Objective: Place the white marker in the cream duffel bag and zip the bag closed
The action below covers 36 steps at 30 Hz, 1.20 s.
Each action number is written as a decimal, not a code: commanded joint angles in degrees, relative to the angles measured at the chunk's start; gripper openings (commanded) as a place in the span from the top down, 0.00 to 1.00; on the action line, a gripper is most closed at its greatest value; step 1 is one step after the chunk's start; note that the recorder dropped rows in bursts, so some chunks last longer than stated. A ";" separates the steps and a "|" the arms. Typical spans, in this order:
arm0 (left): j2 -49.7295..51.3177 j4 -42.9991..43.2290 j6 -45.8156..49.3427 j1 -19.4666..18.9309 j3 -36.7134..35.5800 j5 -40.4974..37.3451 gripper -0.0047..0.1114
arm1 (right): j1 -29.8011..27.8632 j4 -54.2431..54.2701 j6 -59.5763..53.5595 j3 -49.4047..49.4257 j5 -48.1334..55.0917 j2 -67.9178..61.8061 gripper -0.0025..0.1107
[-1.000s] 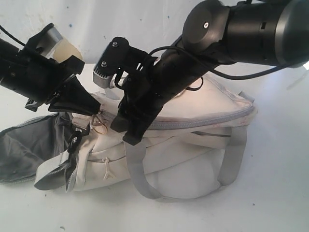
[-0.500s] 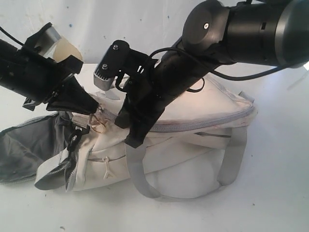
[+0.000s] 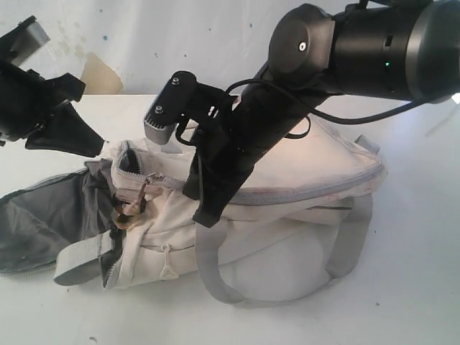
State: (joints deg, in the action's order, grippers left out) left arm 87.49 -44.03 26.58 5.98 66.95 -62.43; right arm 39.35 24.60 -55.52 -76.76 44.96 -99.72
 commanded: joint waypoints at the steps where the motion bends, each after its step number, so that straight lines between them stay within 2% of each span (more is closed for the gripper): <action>1: -0.53 0.63 1.88 -0.17 0.45 -1.22 0.96 | -0.42 -1.04 0.30 0.23 0.12 0.15 0.98; 9: -0.53 -0.82 18.72 0.88 0.01 -6.42 0.94 | -0.42 -0.42 0.30 0.23 -1.06 0.15 0.98; 16: -0.42 -4.18 30.53 5.92 -5.92 2.11 0.61 | -0.42 0.94 0.30 0.23 -1.89 0.15 0.98; 19: -0.42 -5.86 32.56 6.99 -8.25 6.04 0.54 | -0.42 0.94 0.30 0.23 -1.89 0.15 0.98; 26: 1.14 -9.25 33.50 7.32 -9.78 9.78 0.46 | -0.42 1.40 0.30 0.23 -1.79 0.15 0.98; 30: 3.45 -12.63 34.60 7.32 -9.78 8.51 0.43 | -0.42 1.75 0.30 0.23 -1.79 0.15 0.98; 36: 6.29 -14.23 39.23 7.32 -9.78 7.40 0.43 | -0.42 1.74 0.30 0.23 -1.58 0.15 0.98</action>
State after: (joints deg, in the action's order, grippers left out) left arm 93.02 -56.61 63.87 13.03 57.44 -54.50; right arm 39.35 25.70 -55.52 -76.76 43.93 -99.72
